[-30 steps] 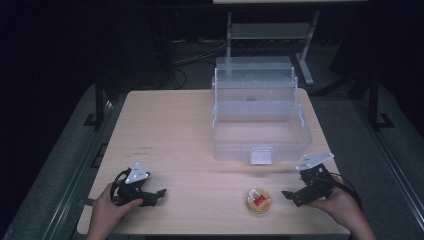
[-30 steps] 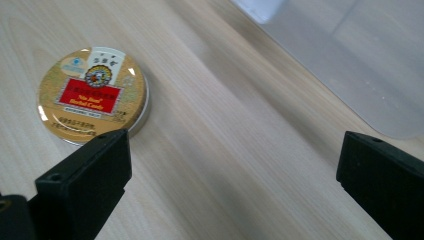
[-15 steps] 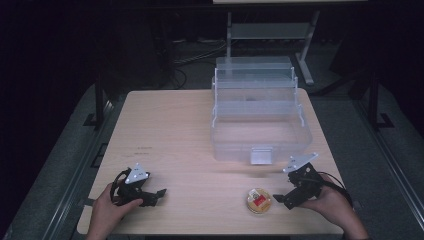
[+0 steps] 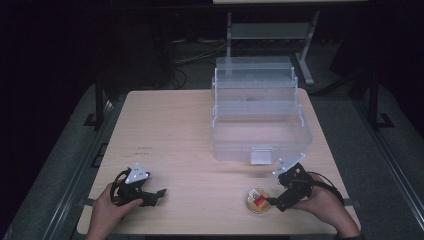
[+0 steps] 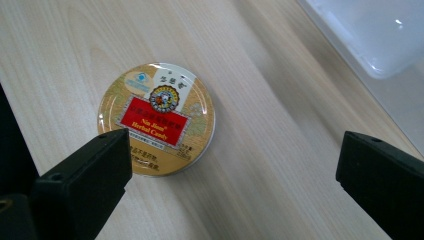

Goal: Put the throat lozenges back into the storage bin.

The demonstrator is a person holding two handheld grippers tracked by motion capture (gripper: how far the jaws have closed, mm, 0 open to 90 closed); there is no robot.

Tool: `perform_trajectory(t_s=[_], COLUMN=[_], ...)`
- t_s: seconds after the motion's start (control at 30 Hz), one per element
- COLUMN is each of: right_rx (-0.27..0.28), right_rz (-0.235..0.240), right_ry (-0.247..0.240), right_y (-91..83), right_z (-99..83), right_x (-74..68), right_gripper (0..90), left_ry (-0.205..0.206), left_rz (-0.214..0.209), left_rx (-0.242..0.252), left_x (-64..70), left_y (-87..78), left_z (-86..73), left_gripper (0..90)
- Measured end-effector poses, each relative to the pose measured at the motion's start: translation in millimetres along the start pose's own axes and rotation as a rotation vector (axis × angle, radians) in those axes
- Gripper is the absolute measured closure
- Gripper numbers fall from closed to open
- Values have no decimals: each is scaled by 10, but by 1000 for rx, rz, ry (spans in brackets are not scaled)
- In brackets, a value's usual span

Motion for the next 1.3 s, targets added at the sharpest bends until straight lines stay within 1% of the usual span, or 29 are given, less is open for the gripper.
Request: perform_trajectory(t_s=[0.2, 0.37, 0.6, 1.0, 1.17, 1.23, 1.3], right_rx=[-17, -32, -50, -79, -94, -99, -98], right_rz=[9, 19, 30, 39, 34, 37, 36], right_ry=[-34, -48, -79, -108, -126, -131, -138], right_y=[53, 98, 168, 268, 334, 351, 370], right_z=[29, 42, 68, 69, 56, 48, 46], right_x=[-60, -120, -199, -303, -351, -370, -378], right_gripper=[11, 11, 10, 10, 11, 48, 50], left_ry=[0, 0, 0, 1, 1, 0, 0], left_rz=[0, 0, 0, 0, 0, 0, 0], left_rx=[0, 0, 0, 0, 0, 0, 0], left_x=[0, 0, 0, 0, 0, 0, 0], left_y=[0, 0, 0, 0, 0, 0, 0], left_z=[0, 0, 0, 0, 0, 0, 0], left_gripper=[107, 107, 107, 107, 107, 107, 107])
Point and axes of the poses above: each handheld gripper's, and its own axes: y roughly forward along the jaws, z roughly out of its top, x roughly to its right, the point moved 9 cm from there along y, roughly forward along the jaws, and after that the axes turned 13 degrees about y, right-handed, at the moved point
